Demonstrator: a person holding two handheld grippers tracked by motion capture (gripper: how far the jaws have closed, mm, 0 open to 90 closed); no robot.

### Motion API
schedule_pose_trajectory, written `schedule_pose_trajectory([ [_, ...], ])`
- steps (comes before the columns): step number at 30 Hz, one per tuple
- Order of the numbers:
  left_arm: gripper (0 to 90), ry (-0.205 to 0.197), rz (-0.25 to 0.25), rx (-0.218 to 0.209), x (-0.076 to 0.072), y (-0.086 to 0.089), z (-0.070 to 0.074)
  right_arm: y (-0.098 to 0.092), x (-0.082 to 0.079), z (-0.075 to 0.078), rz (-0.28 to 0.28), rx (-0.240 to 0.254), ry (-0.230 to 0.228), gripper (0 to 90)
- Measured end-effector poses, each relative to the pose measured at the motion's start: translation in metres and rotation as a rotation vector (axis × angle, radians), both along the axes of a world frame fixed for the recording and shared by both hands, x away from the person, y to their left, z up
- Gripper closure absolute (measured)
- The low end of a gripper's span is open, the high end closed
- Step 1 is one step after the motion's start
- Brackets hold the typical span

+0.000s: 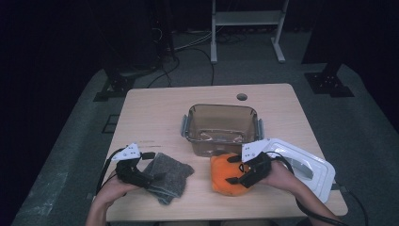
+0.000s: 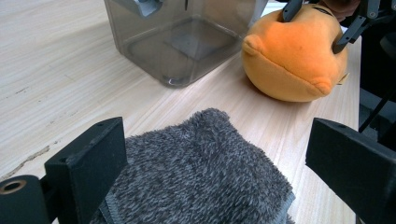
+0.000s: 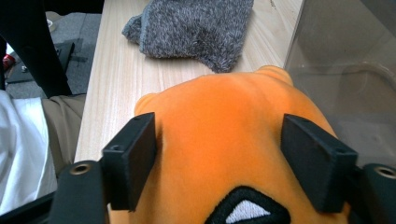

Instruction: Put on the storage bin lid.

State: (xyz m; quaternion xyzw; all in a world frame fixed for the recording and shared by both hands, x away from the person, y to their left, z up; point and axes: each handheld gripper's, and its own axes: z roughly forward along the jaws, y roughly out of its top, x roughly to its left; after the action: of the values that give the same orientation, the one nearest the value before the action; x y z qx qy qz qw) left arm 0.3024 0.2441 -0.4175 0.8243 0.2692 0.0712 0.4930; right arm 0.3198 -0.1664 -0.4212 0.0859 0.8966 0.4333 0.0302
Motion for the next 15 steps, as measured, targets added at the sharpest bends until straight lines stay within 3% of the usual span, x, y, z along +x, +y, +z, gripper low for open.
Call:
schedule_pose_trajectory([
  [15, 4.5, 0.003, -0.005, 0.005, 0.0003, -0.0010, -0.0009, 0.0017, -0.0087, -0.0015, 0.001, -0.038, 0.001, 55.4],
])
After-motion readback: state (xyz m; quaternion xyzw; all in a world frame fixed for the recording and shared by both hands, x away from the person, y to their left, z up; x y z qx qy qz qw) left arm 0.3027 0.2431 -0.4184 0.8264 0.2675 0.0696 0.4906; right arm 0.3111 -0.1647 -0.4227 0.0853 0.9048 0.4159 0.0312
